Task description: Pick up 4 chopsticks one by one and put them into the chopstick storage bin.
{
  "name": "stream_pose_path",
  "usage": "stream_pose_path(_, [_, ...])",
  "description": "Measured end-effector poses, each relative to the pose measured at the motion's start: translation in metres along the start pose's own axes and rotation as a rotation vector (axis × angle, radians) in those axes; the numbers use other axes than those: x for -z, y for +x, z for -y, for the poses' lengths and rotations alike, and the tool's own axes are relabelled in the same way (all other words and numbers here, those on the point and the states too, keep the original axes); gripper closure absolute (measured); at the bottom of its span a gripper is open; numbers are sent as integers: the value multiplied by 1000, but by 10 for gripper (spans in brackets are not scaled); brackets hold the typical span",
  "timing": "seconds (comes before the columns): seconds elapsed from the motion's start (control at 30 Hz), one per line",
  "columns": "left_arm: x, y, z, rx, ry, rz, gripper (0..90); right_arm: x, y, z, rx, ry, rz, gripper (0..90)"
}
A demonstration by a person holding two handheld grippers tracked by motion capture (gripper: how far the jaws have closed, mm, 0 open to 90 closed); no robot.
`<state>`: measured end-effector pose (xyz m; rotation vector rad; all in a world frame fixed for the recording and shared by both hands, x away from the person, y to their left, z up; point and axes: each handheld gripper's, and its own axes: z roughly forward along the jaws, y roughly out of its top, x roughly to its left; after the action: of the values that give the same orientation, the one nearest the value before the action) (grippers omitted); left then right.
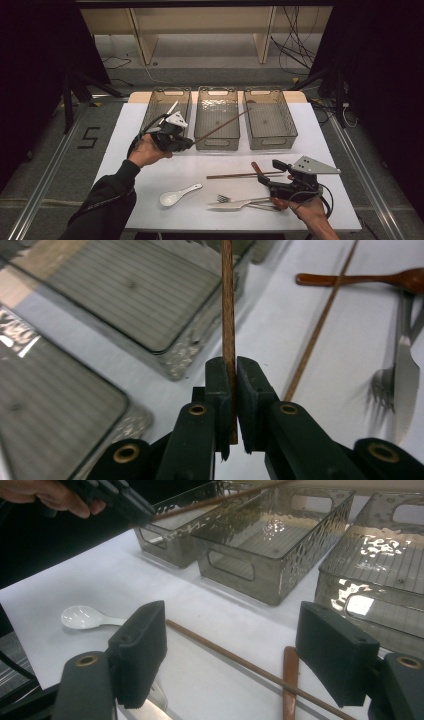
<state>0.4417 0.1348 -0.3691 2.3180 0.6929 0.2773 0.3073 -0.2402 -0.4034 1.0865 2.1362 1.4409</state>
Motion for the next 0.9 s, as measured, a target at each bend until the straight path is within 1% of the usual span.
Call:
stream_pose_path(0.03, [3,5,0,5,-4,-13,841,0,0,0,0,0,-1,294])
stream_pose_path(0.07, [6,10,1,23,-11,-26,841,0,0,0,1,1,0,294])
stream_pose_path(0.1, [8,14,2,32,-16,-38,841,0,0,0,-1,0,0,294])
stream_pose_path(0.13, [10,20,3,49,-19,-52,842,0,0,0,0,0,0,294])
stream_pose_path(0.17, [11,25,5,71,-26,-58,842,0,0,0,-1,0,-1,294])
stream_pose_path(0.27, [16,42,10,110,-20,-98,842,0,0,0,0,1,0,294])
stream_pose_path(0.3, [17,47,11,131,-30,-111,841,0,0,0,0,1,0,294])
stream_pose_path(0.43, [22,66,17,183,-41,-143,841,-1,0,0,0,2,1,293])
stream_pose_path(0.47, [24,69,18,190,-39,-151,841,-1,0,0,0,2,1,294])
stream_pose_path(0.5, [25,73,19,205,-47,-158,841,-1,0,0,-1,2,0,294])
stream_pose_path(0.6, [28,83,23,237,-48,-176,841,0,0,0,0,1,0,293])
stream_pose_path(0.73, [29,94,27,267,-51,-200,841,-1,0,0,0,2,0,294])
stream_pose_path(0.83, [29,101,31,299,-62,-217,841,-1,0,0,0,2,0,293])
stream_pose_path(0.9, [29,106,34,315,-59,-227,841,0,0,0,0,0,0,294])
